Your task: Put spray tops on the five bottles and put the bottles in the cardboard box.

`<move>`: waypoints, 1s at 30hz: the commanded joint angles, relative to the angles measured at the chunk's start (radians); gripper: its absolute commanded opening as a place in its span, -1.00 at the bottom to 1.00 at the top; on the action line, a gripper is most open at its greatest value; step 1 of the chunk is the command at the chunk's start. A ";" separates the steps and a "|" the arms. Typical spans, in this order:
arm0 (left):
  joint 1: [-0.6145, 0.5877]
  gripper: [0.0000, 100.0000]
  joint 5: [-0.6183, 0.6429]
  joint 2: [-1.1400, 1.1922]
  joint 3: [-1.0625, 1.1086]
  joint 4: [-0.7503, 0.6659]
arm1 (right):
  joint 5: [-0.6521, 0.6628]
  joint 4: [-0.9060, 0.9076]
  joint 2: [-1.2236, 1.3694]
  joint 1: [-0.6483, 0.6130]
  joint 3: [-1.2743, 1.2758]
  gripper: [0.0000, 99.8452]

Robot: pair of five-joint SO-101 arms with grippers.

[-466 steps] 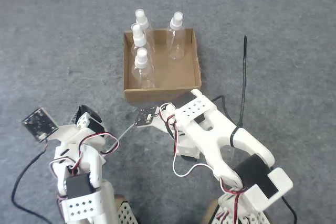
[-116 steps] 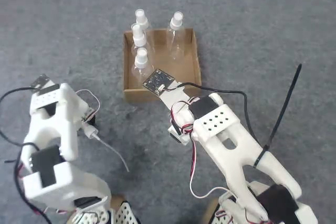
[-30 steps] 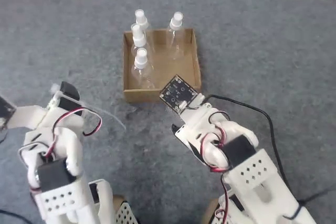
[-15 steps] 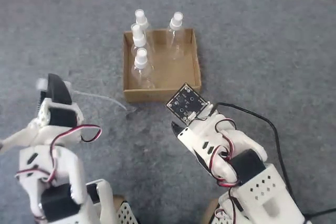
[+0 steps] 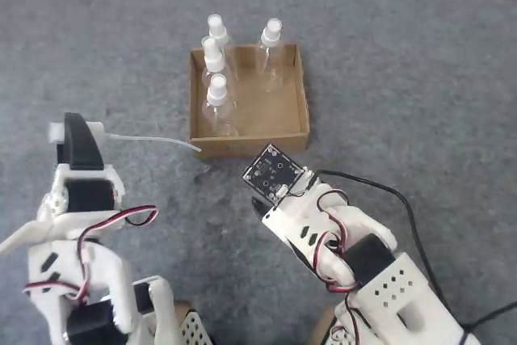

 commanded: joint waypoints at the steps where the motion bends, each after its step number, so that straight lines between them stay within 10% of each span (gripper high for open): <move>1: 0.055 -0.98 0.018 -0.009 -0.036 -0.026 | -0.005 -0.028 -0.031 -0.010 -0.009 -0.96; 30: 0.241 -0.97 0.015 -0.011 -0.007 0.044 | -0.003 -0.111 -0.031 -0.047 0.048 -0.96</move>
